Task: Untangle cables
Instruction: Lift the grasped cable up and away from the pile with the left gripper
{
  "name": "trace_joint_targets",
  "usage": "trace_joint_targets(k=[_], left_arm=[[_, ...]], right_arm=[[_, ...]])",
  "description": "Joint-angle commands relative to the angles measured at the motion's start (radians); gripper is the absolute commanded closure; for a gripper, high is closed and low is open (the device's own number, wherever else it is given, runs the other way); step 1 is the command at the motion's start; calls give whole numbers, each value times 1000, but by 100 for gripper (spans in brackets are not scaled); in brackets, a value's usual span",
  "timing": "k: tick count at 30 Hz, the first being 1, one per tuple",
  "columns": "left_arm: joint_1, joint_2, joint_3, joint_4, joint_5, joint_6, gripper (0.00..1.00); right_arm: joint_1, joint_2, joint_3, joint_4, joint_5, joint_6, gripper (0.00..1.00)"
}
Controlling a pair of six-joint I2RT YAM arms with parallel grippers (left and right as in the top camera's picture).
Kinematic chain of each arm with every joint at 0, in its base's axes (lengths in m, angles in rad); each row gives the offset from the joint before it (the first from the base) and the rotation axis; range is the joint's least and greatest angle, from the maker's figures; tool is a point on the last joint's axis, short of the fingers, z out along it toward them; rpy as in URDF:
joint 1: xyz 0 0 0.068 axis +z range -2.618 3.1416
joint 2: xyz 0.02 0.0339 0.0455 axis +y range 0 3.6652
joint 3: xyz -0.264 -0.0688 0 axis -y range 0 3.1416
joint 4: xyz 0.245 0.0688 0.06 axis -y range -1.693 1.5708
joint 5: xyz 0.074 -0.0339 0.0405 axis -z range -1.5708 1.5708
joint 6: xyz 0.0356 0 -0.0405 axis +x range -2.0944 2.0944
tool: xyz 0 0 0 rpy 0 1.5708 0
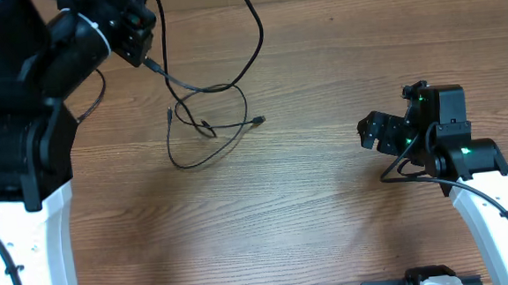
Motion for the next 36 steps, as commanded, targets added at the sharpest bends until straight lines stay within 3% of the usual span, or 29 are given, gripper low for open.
trace_joint_targets(k=[1,13,20,28,36], left_arm=[[-3,-31,16,31,36,-137,96],[-3,-39,16,83,24,-222,96],[-3,-52,16,273,25,-351,96],[-3,-52,16,356,25,-367,96],[-2,-52,16,335,-10,-366,96]], right_arm=[[-2,2,-5,0,-5,-7,3],[-2,2,-5,-2,-4,-10,3],[-2,2,-5,-1,-4,-10,3],[-2,2,-5,-1,-4,-10,4],[-2,2,-5,-1,-4,-10,3]])
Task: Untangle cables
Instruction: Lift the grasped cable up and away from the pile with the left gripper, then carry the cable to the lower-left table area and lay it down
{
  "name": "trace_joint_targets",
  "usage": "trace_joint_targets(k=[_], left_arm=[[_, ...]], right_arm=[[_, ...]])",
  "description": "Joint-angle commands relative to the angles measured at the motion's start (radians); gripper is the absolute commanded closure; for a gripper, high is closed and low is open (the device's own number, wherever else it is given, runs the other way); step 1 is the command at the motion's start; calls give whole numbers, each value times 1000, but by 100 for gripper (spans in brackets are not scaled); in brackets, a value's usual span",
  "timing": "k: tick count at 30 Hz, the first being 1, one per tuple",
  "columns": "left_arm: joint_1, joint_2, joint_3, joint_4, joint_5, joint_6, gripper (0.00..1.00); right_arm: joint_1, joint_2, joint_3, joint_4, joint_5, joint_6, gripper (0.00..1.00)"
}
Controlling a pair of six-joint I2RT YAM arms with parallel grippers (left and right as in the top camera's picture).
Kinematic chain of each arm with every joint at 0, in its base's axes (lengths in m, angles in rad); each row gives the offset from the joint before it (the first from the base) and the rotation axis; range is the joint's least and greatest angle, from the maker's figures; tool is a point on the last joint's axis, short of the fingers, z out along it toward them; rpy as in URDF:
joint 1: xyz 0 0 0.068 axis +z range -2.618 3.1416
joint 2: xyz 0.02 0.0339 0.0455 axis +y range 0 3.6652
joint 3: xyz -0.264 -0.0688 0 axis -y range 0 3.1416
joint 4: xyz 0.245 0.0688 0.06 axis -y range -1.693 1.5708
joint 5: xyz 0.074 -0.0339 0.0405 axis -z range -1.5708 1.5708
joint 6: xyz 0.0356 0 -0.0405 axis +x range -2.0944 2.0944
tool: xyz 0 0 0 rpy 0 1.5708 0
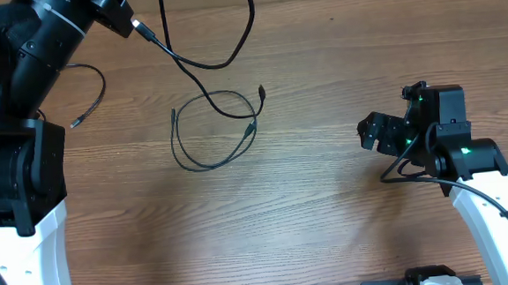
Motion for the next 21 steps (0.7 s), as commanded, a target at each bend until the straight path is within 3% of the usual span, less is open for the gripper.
trace_joint_targets(k=[1,8,14,21], left_arm=[[-2,-15,16,-45,-68,-25,96],[-2,-16,16,-316,-448,-30,96],[-2,-16,16,-526,-706,-210,96],[-2,-18,16,-747,-746,-382,96]], right_arm=[[-2,2,-5,5,-5,-4,3],[-2,2,-5,5,-5,-4,3],[-2,2,-5,5,-5,-4,3],[-2,2,-5,5,-5,-4,3]])
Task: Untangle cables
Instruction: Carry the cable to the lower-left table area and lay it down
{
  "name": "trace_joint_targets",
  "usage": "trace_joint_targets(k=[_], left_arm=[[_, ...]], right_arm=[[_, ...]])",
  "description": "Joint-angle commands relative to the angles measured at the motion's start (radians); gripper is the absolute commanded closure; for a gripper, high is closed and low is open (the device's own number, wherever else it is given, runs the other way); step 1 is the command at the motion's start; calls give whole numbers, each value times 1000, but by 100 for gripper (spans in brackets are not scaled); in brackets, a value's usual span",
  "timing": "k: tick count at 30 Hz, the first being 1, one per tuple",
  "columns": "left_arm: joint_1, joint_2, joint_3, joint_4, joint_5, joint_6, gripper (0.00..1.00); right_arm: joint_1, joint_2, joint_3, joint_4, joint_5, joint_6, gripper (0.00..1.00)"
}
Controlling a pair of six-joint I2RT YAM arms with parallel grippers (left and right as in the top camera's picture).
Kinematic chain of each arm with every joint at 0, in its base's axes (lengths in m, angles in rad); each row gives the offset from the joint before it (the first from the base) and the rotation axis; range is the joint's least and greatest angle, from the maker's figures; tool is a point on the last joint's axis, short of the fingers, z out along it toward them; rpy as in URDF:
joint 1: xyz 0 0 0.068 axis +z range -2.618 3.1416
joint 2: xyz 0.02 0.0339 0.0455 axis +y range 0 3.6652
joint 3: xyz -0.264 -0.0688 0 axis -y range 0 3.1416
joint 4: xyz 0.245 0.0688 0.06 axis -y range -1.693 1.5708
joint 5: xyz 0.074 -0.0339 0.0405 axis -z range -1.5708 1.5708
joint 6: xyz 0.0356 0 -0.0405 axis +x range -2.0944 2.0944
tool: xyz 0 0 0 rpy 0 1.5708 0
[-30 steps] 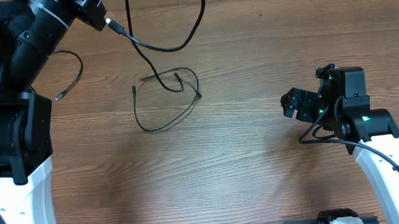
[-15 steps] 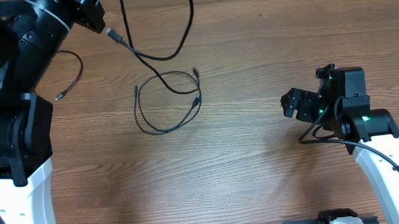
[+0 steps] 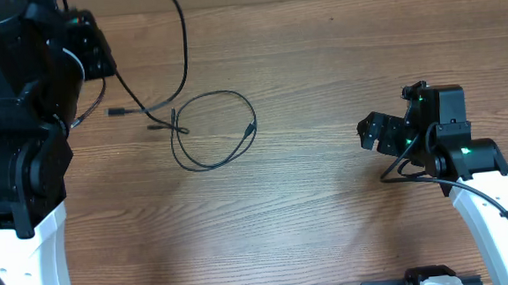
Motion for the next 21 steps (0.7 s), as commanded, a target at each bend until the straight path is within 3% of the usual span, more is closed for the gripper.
trace_joint_targets(k=[1,5,11,14,21], left_arm=[[0,-14,14,-91,-64,-149,96],[0,-14,14,-206,-153,-217,96],[0,-11,12,-424,-351,-480,96],[0,-10,4,-530,-402,-508,95],[0,-10,-84,-558,-439,-522,96]], right_arm=[[-2,1,-5,5,-4,-3,3],[-2,1,-5,5,-5,-3,3],[-2,1,-5,5,-5,-3,2],[-2,1,-5,6,-5,-3,2],[-2,1,-6,5,-5,-3,2]])
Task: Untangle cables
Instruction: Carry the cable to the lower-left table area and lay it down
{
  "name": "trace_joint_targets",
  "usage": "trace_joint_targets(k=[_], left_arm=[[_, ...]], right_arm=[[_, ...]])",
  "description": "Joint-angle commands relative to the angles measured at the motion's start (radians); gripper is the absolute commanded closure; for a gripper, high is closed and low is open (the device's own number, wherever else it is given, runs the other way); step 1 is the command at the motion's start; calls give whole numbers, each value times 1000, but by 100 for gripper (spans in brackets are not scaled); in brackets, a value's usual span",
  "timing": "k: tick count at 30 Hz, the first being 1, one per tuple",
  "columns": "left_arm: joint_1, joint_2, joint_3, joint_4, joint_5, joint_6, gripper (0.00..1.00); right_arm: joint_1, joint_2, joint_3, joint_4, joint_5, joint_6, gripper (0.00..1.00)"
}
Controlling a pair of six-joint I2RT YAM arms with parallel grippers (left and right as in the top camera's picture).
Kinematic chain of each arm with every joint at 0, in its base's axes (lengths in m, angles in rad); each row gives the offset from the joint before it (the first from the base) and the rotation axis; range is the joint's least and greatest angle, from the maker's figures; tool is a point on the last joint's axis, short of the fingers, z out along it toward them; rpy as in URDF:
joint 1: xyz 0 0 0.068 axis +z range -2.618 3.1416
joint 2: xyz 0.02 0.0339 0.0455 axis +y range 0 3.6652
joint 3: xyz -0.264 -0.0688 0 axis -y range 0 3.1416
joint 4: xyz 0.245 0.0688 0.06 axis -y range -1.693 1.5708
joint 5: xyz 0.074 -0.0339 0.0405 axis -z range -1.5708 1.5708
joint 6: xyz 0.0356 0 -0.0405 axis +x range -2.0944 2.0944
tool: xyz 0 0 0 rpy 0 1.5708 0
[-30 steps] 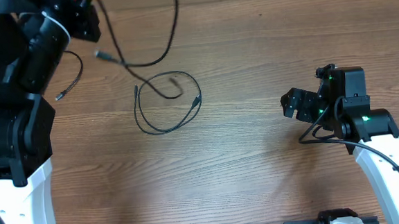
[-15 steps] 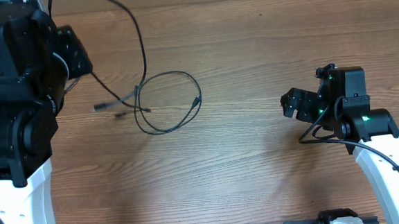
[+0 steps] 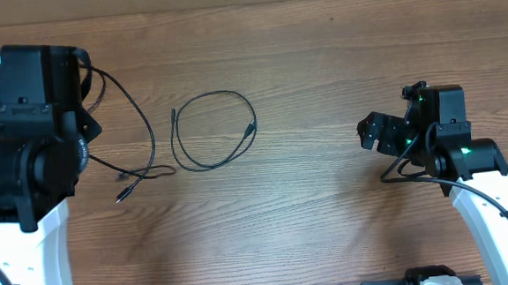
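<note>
Two thin black cables lie on the wooden table in the overhead view. One is a closed-looking loop (image 3: 220,93) at the centre left, lying by itself. The other, longer cable (image 3: 152,140) comes out from under my left arm (image 3: 32,129), curves down the loop's left side without touching it, and ends in a plug (image 3: 122,196). The left gripper's fingers are hidden beneath the wrist. My right gripper (image 3: 366,134) hovers at the right, far from both cables, open with nothing in it.
A third thin black lead (image 3: 100,86) arcs beside the left arm's wrist. The right arm's own wiring (image 3: 397,171) hangs by its elbow. The arm bases stand at the table's front edge.
My left arm has moved toward the front of the table. The long cable, which reached the loop's left end and ran off the far edge, now lies apart to the loop's left.
At first my left gripper held the long cable's plug at the far left, its length crossing the loop. Then the cable was raised, touching only the loop's right side. Later it met the loop's left end. Now both cables lie separate; the right arm never moved.
</note>
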Motion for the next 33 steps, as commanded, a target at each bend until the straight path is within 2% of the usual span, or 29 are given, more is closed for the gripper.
trace_joint_targets(k=[1,10,16,22,24,33], left_arm=[[1,-6,-61,-2,-66,-56,96],[79,-6,-174,3,-88,-95,96],[239,-6,-263,50,-68,-100,96],[378,-6,-351,63,-69,-175,96],[455,-6,-399,101,-68,-190,96],[647,-6,-568,272,-18,-265,96]], right_arm=[[-2,1,-7,4,-5,-3,2],[-2,3,-27,13,-5,-3,2],[-2,3,-27,18,-5,-3,2],[-2,3,-27,19,-5,-3,2],[-2,3,-27,20,-5,-3,2],[-2,3,-27,21,-5,-3,2]])
